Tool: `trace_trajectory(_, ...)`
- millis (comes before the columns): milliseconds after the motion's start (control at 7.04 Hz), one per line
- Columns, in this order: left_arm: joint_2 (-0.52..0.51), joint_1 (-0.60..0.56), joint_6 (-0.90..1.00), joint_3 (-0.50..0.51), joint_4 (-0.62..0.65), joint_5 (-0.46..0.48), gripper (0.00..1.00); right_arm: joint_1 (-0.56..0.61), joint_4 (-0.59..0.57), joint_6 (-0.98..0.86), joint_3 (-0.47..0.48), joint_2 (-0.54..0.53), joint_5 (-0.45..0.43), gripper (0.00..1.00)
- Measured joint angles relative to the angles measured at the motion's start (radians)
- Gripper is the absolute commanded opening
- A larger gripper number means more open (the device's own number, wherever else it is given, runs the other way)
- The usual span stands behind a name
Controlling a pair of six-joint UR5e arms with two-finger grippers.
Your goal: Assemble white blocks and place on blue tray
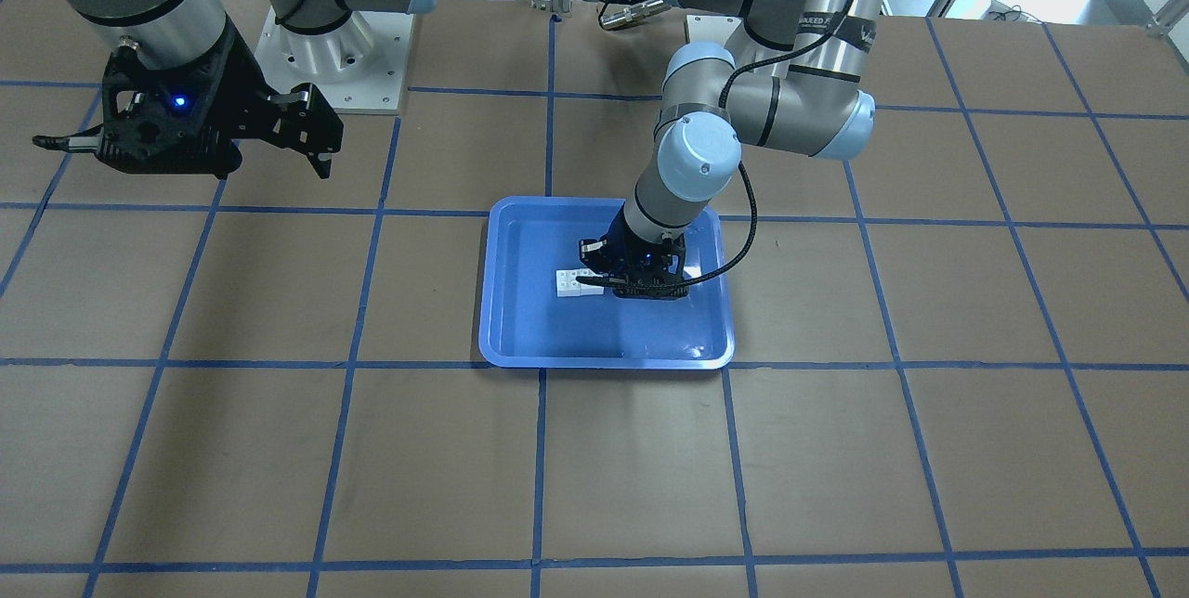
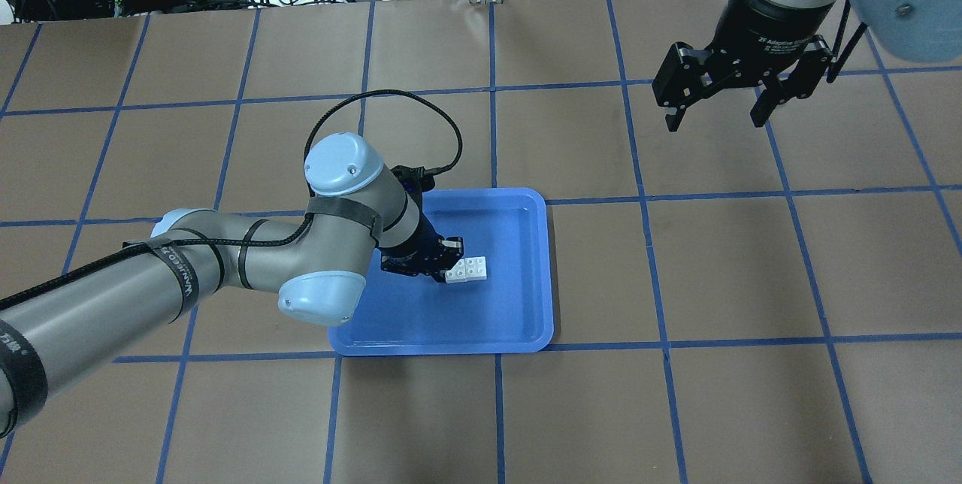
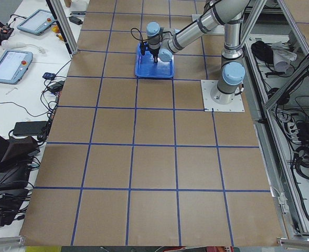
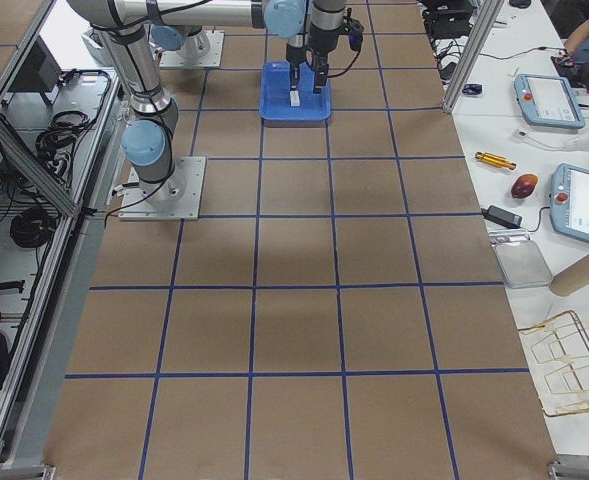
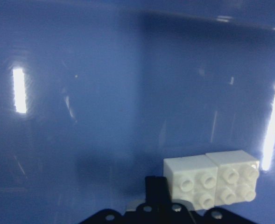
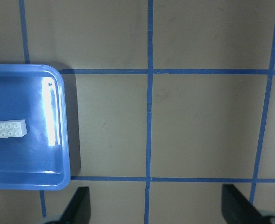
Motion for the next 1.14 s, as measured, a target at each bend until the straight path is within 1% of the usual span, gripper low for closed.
trace_trajectory(1136,0.0,-0.003,0.016,0.0,0.003,0.0,0.1,-0.002,-0.031,0.02,-0.004,-0.006,-0.01,1.0)
